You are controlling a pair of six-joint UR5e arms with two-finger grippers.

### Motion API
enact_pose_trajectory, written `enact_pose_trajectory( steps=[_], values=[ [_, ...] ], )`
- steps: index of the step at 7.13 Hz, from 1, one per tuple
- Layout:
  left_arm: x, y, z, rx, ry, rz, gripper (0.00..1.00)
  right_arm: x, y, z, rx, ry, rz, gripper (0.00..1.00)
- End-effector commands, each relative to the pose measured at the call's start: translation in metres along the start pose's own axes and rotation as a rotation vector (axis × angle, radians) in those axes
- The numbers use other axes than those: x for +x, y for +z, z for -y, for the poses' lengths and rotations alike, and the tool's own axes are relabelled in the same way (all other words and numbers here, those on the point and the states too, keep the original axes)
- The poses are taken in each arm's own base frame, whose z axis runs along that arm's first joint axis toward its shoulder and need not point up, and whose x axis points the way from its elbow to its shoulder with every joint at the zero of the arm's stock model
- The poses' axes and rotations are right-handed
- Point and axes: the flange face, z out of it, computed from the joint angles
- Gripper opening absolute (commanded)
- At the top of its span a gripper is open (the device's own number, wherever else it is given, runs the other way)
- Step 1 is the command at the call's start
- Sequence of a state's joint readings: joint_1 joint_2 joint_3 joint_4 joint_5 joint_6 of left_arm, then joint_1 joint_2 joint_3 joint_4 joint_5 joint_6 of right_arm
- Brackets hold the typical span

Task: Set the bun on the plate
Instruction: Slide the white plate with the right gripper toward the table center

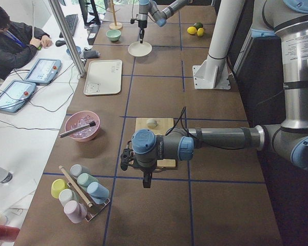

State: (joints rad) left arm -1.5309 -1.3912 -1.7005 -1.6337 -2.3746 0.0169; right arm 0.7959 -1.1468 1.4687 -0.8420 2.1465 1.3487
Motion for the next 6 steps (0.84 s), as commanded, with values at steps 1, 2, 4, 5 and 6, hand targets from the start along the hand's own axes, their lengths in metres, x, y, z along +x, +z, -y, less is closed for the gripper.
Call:
enact_pose_trajectory(
  steps=[1,2,4,5,6],
  values=[
    [0.000,0.000,0.000,-0.001,-0.001,-0.002,1.00,-0.103,0.027,-0.069,0.023,0.043,-0.043,0.01],
    [-0.001,0.001,0.000,-0.002,-0.002,-0.003,1.00,-0.123,0.034,-0.102,0.026,0.066,-0.053,0.01],
    [0.000,0.001,0.000,-0.002,-0.003,-0.005,1.00,-0.126,0.058,-0.138,0.040,0.047,-0.072,0.02],
    [-0.001,0.001,0.000,-0.003,-0.004,-0.005,1.00,-0.127,0.063,-0.148,0.027,0.039,-0.073,0.03],
    [-0.001,0.001,0.000,-0.003,-0.004,-0.005,1.00,-0.128,0.069,-0.160,0.019,0.030,-0.079,0.05]
  ],
)
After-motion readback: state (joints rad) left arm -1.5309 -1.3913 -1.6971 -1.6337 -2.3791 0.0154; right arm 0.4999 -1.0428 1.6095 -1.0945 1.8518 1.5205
